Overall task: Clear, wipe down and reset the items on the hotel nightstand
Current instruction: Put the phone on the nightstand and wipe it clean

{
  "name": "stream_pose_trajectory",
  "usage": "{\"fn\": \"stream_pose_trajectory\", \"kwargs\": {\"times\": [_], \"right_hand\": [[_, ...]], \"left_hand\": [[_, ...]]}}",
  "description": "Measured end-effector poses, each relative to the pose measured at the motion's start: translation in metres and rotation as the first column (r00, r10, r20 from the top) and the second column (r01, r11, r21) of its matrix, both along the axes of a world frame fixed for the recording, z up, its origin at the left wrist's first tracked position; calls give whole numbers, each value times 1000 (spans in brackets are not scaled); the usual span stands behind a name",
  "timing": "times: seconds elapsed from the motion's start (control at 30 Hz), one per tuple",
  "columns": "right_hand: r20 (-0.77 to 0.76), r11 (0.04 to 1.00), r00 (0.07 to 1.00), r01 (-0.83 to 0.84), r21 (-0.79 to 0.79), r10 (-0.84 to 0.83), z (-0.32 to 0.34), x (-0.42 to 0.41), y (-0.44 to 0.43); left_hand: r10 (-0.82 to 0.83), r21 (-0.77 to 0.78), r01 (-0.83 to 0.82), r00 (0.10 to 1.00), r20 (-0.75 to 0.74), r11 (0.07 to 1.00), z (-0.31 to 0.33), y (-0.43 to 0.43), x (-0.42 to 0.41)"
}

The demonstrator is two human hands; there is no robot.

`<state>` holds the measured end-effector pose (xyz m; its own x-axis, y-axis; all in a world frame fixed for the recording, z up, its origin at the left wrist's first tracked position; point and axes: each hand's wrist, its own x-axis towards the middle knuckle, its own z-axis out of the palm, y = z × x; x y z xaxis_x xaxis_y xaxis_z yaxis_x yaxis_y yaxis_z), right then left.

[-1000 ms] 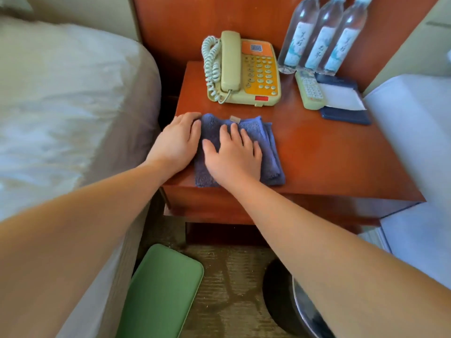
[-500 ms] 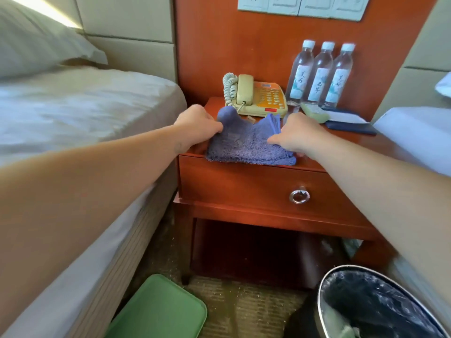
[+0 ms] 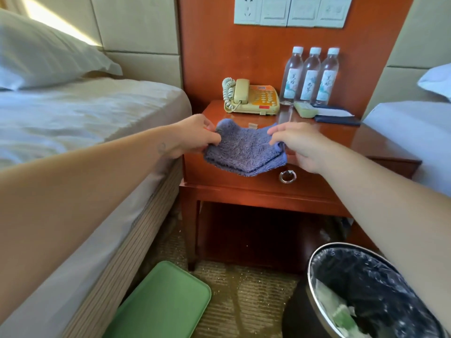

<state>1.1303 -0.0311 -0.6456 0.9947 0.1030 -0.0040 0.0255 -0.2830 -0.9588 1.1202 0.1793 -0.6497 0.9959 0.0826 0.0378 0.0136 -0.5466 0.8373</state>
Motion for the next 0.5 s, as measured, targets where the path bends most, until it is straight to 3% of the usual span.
{"fn": "stream_pose_trajectory", "kwargs": {"times": [0.13, 0.23, 0.33, 0.5], "right_hand": [[124, 999, 991, 34, 32, -38, -29, -18, -6], [178, 995, 983, 30, 98, -47, -58, -36, -4], [187, 989, 981, 29, 143, -55, -87, -48, 2], [86, 988, 995, 44, 149, -57, -152, -63, 18]], "left_hand": [[7, -322, -19, 999, -39, 947, -26, -1, -41], [-40, -477, 23, 999, -25, 879, -61, 0, -69], [-35, -537, 22, 999, -14, 844, -100, 2, -85], [2, -491, -51, 995, -100, 869, -160, 14, -104]]}}
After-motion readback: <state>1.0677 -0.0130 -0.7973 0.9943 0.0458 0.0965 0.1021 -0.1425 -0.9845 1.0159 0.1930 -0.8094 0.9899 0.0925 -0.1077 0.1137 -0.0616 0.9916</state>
